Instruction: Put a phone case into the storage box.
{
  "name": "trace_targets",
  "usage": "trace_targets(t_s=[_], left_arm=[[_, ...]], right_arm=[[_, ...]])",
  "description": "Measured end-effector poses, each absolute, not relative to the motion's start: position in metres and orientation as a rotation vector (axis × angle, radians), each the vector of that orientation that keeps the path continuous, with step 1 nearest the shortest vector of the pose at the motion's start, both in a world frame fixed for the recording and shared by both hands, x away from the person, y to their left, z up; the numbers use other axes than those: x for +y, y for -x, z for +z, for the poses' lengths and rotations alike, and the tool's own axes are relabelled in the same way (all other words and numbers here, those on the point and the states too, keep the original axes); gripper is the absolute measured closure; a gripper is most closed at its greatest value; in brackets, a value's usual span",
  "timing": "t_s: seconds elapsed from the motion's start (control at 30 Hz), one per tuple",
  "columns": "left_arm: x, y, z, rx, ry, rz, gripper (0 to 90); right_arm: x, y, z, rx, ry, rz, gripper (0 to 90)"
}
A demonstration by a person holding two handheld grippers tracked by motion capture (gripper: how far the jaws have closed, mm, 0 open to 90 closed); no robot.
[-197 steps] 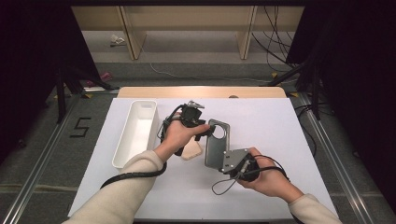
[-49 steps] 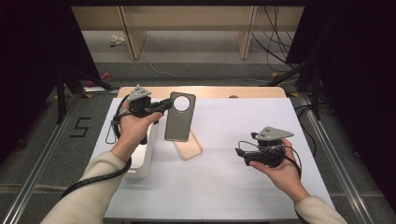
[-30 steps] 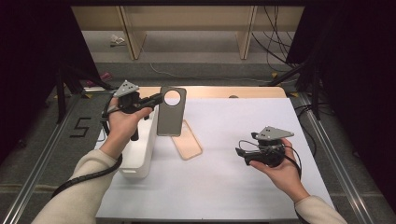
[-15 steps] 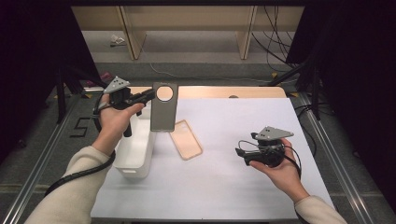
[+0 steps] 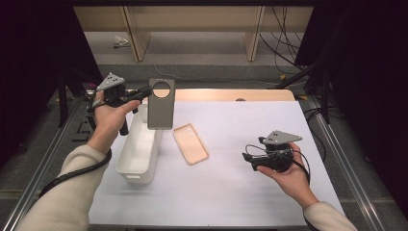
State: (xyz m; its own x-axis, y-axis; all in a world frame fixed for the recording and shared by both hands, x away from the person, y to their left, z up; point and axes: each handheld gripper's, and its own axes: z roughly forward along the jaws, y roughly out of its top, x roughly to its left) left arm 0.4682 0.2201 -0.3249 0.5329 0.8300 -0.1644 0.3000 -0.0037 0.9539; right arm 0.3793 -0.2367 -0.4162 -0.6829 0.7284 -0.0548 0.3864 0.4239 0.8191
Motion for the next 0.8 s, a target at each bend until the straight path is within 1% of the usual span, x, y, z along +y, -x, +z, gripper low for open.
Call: trace_targets(t_s=[0.8], left_arm=[[0.24,-0.485,-0.324,1.001,-1.553,0.598,83.5]], right_arm=[[-0.237,-0.38,-0.417,2.279,-0.953,1.157,18.1]])
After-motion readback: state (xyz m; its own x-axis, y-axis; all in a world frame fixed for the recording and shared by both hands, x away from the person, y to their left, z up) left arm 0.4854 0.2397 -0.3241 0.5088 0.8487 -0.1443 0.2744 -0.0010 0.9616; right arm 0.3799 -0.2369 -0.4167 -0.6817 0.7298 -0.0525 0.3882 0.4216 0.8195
